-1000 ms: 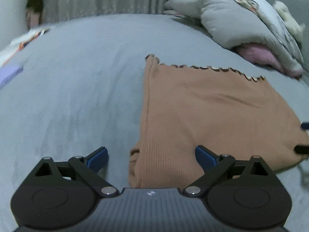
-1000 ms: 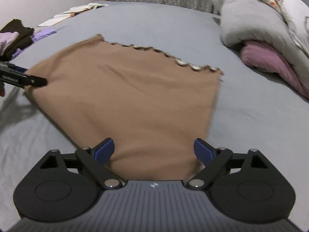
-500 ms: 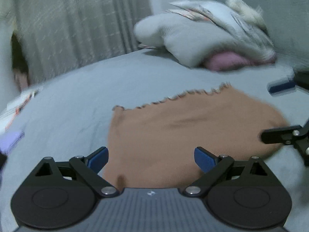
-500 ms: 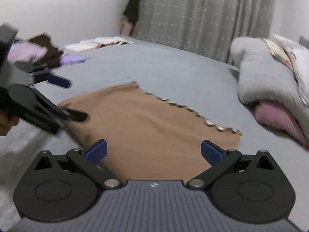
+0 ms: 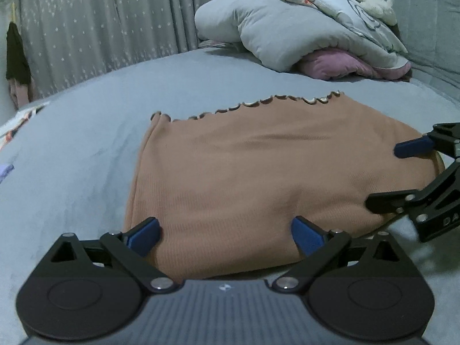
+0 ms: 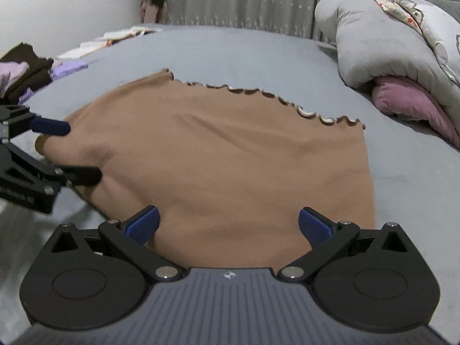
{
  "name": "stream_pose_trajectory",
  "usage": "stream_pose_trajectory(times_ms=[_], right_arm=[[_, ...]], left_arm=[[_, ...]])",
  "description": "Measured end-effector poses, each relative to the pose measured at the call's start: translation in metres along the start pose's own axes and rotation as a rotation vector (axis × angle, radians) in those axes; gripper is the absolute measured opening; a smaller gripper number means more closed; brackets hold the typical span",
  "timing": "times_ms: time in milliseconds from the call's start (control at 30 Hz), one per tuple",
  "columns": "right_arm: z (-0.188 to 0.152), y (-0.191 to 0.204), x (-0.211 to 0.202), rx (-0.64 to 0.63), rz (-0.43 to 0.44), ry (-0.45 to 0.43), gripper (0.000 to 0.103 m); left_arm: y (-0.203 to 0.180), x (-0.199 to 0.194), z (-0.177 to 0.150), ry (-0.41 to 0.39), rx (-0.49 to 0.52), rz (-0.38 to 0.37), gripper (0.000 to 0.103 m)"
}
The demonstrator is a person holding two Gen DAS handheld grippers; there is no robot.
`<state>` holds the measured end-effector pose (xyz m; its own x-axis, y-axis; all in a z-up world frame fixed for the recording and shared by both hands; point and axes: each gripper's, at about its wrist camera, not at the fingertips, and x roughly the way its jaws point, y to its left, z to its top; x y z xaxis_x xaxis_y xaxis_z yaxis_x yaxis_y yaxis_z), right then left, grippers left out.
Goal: Fold clothes
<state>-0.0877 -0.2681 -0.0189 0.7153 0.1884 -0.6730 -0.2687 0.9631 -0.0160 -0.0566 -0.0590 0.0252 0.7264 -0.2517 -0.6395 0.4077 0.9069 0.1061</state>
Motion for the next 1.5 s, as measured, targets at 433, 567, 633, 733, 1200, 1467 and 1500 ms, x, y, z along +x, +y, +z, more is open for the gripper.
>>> stream_pose_trajectory(times_ms=[433,567,633,733,1200,1467,1500], right_arm=[[-0.005,-0.031,-0.015,-0.024,-0.038,0.084,0.103],[-0.004,-0.04,-0.014,-0.002,-0.046,0.121,0.103],[-0.006,-0.053,-0.012,0.066,-0.029,0.17,0.103],[-0.008,-0.059,-0.015,0.091,-0.016,0.185,0.103],[-0.02,-0.143,-0.049,0.702,0.25,0.053,0.103],[-0.048,-0.14,-0.024,0.89,0.358,0.087,0.103],[-0.05,-0.137,-0.023,0.901,0.353,0.07,0.103]], left_arm=[[0.0,-0.002,0.001,0.016,-0.017,0.002,0.1],[-0.001,-0.002,0.001,0.016,-0.015,0.0,0.1],[-0.002,-0.002,0.001,0.017,-0.015,0.0,0.1],[-0.006,-0.008,0.007,0.029,-0.013,0.016,0.1],[0.063,-0.037,0.017,0.06,-0.422,-0.053,0.1],[0.076,-0.016,0.006,0.145,-0.557,-0.094,0.1],[0.077,-0.013,0.005,0.156,-0.574,-0.099,0.1]])
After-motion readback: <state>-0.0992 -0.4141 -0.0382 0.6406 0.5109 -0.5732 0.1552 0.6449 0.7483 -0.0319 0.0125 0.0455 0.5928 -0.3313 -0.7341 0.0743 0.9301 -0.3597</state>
